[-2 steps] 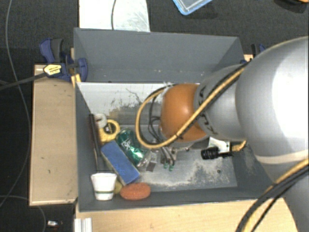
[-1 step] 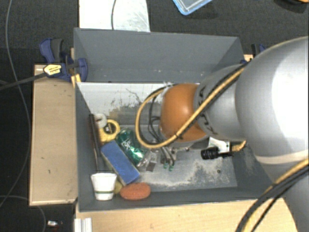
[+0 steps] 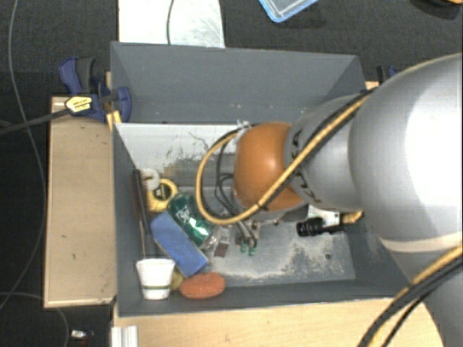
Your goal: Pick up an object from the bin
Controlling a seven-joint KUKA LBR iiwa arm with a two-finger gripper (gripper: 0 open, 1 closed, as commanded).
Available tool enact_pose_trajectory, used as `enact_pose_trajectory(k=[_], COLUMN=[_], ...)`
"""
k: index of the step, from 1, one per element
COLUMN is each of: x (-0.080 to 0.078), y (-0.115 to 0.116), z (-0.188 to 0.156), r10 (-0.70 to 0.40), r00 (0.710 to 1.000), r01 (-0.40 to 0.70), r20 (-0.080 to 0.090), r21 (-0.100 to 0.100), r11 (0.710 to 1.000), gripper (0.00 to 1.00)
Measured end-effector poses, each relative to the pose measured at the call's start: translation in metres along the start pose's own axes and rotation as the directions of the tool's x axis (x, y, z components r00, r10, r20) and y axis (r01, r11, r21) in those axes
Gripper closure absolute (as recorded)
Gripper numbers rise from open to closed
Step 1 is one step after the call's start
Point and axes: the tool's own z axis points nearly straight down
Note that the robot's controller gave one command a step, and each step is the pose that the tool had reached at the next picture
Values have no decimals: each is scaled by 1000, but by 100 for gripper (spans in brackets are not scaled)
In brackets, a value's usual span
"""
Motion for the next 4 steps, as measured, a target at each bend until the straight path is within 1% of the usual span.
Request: enact_pose_trajectory(k=[1,2,3,4], x=[5,18,15,7], y=[-3,3,1,40], z=[-58,-94,-154,-122], r10=[0,-44,-40,-80], r00=[1000,999,999,997], r01=[0,44,40,80], r20=[-1,-3,-3,7], r21=[0,0,1,-5], r11=[1000,999,999,997], gripper=[100,100,100,100])
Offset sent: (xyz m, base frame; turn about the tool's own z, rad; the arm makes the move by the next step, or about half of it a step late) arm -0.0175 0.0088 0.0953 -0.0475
